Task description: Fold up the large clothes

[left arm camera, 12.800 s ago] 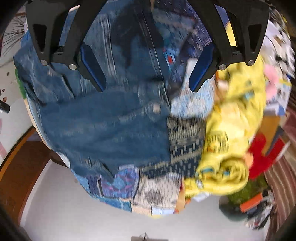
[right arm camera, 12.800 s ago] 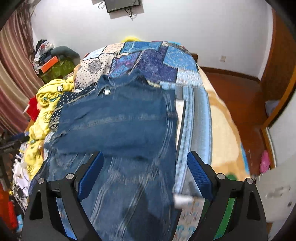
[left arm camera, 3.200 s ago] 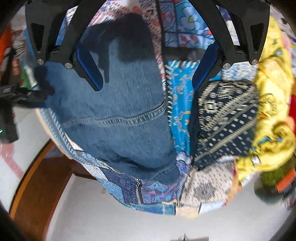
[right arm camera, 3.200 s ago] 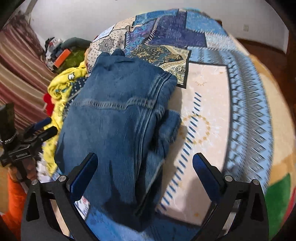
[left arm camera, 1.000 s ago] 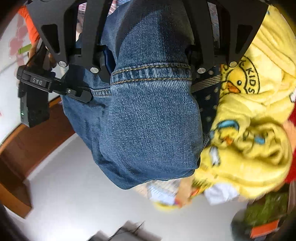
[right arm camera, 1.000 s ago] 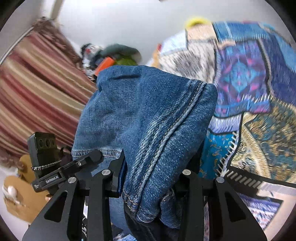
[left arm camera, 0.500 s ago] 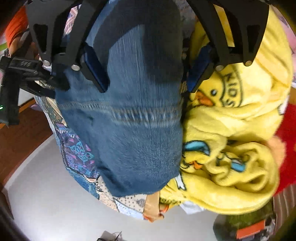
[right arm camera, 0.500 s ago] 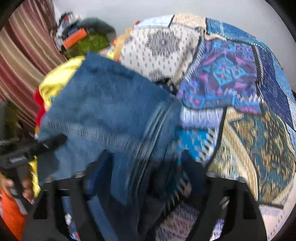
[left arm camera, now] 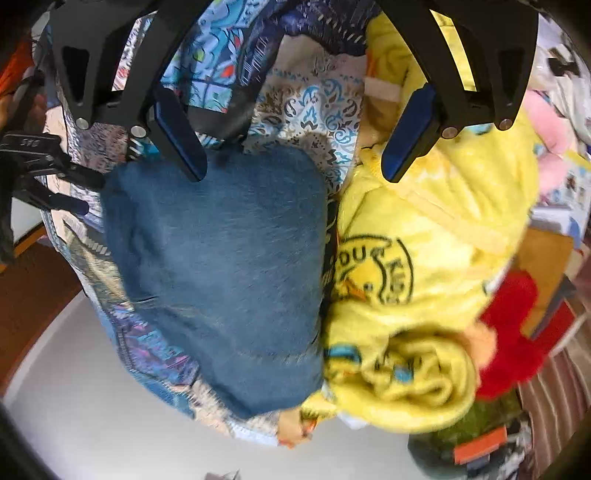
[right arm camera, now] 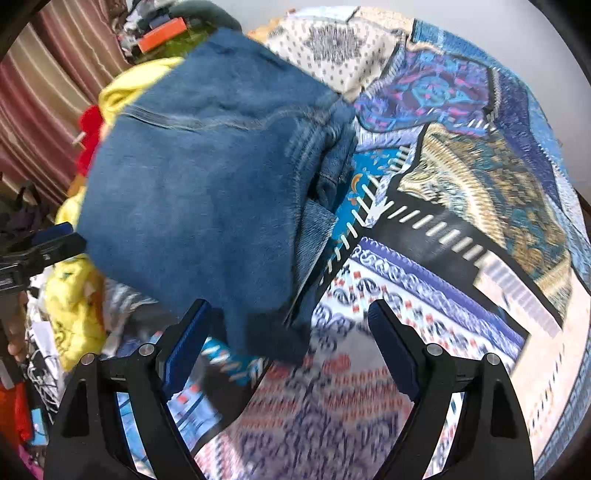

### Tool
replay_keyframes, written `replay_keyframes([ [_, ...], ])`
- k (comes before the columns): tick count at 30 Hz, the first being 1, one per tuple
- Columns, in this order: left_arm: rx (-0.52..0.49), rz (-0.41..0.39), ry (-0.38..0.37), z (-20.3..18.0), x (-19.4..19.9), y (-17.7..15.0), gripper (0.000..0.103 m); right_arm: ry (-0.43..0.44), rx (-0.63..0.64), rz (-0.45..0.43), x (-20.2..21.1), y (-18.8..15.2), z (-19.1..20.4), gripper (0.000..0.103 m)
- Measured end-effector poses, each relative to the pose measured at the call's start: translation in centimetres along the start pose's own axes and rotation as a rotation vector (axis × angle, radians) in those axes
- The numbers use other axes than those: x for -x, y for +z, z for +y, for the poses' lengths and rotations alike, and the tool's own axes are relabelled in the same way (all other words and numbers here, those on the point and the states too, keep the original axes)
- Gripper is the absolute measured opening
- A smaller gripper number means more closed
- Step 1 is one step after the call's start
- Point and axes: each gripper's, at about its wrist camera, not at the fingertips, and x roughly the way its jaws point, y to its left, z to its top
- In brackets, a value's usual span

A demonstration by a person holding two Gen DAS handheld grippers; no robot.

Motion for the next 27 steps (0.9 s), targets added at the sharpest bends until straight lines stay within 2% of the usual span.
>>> replay_keyframes([
  [5,-0.047,-0.158,0.004,-3.4,7.2,1.0,0.096,0.006,0.018,-0.177,8.2,-0.3,1.5,0.084],
  [9,-0.1,-0.332,-0.026,-6.9,14.5,0.6,0.096,0.019,0.042,-0.338,14.9,-0.7,3.0,0.084],
  [12,-0.134,-0.461,-0.042,-9.0,19.5,-0.5,0.096,0.025,0.077,-0.478,20.1,-1.7,4.7,0.084],
  [13,-0.145,-0.521,-0.051,-9.8,21.7,-1.5,0.096,0.024,0.09,-0.525,21.7,-2.1,5.4,0.084],
  [17,-0.157,-0.679,-0.065,-11.9,27.2,-4.6,0.096,0.032,0.123,-0.709,27.5,-4.7,7.7,0.084],
  [22,-0.146,-0.828,-0.056,-13.6,31.2,-9.4,0.096,0.06,0.12,-0.853,31.2,-8.7,9.3,0.084],
  [27,-0.156,-0.912,0.005,-15.4,32.9,-12.8,0.096,0.038,0.123,-0.913,32.1,-11.6,10.5,0.087],
])
